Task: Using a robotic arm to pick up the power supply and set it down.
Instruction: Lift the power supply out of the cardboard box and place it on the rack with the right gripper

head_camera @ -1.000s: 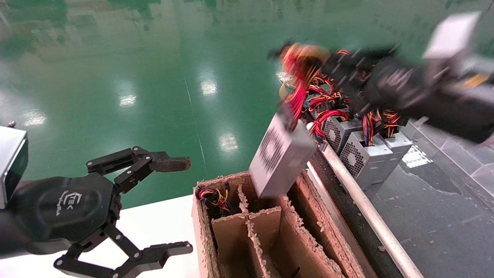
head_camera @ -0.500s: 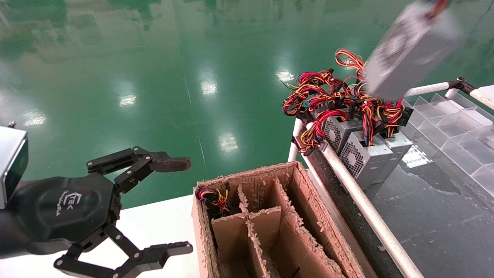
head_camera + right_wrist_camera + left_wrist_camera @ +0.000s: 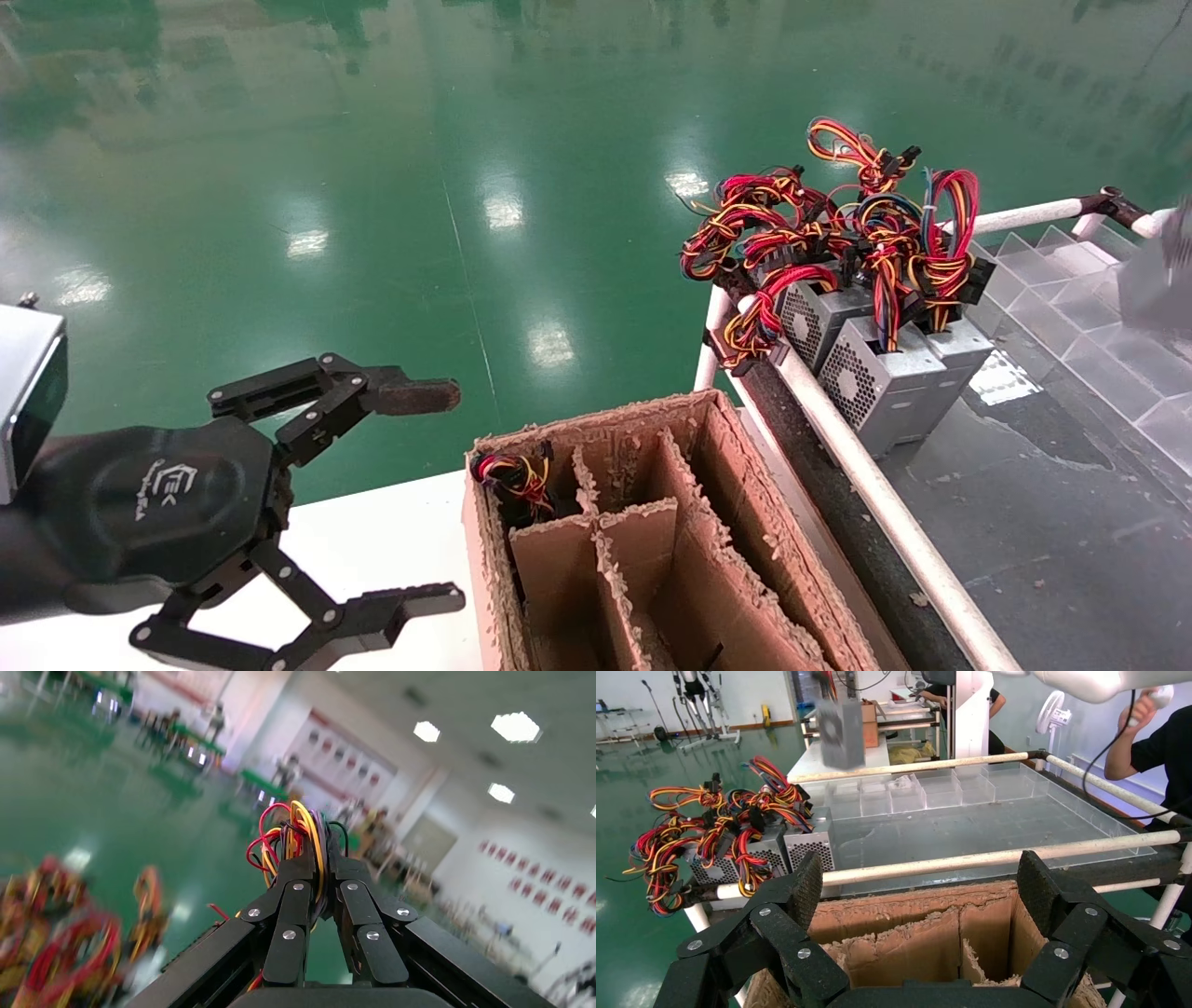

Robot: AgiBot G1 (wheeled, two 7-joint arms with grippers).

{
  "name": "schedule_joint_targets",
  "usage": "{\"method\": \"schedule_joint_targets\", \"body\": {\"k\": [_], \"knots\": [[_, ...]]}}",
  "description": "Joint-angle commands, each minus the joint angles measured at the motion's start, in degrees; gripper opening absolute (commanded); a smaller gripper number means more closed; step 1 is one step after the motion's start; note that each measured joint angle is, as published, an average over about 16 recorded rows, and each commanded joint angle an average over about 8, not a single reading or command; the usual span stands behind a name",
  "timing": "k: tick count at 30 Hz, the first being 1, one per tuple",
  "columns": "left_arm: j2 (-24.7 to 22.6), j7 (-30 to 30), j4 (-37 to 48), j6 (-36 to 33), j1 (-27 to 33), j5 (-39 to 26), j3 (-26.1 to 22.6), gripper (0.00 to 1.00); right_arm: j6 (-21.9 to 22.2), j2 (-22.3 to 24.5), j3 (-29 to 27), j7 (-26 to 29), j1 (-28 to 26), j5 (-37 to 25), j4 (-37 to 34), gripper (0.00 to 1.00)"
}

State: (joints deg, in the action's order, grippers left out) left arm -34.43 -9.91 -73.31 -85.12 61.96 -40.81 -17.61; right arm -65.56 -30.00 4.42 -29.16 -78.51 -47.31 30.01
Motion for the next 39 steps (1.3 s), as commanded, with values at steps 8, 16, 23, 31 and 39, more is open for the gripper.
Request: {"method": "schedule_joint_targets", "body": {"k": [8, 16, 23, 31, 39], "knots": [[0.0, 0.0, 0.0, 0.0, 0.0, 0.0, 0.0, 1.00, -0.3, -1.3, 1.4, -2.2, 3.9, -1.8, -4.3, 0.00], [0.0, 0.0, 0.0, 0.0, 0.0, 0.0, 0.0, 1.00, -1.1, -4.9, 3.0, -1.7, 3.3, -3.0, -5.9, 0.00], [0.0, 0.0, 0.0, 0.0, 0.0, 0.0, -0.1, 1.00, -1.1, -8.1, 4.8, -0.8, 1.0, -4.9, -7.6, 0.00], [0.0, 0.0, 0.0, 0.0, 0.0, 0.1, -0.1, 1.00, -1.2, -10.7, 6.5, -1.5, -1.8, -7.0, -10.4, 0.07], [0.0, 0.0, 0.0, 0.0, 0.0, 0.1, -0.1, 1.00, -3.2, -11.8, 7.5, -2.7, -3.6, -8.3, -12.8, 0.99]]}}
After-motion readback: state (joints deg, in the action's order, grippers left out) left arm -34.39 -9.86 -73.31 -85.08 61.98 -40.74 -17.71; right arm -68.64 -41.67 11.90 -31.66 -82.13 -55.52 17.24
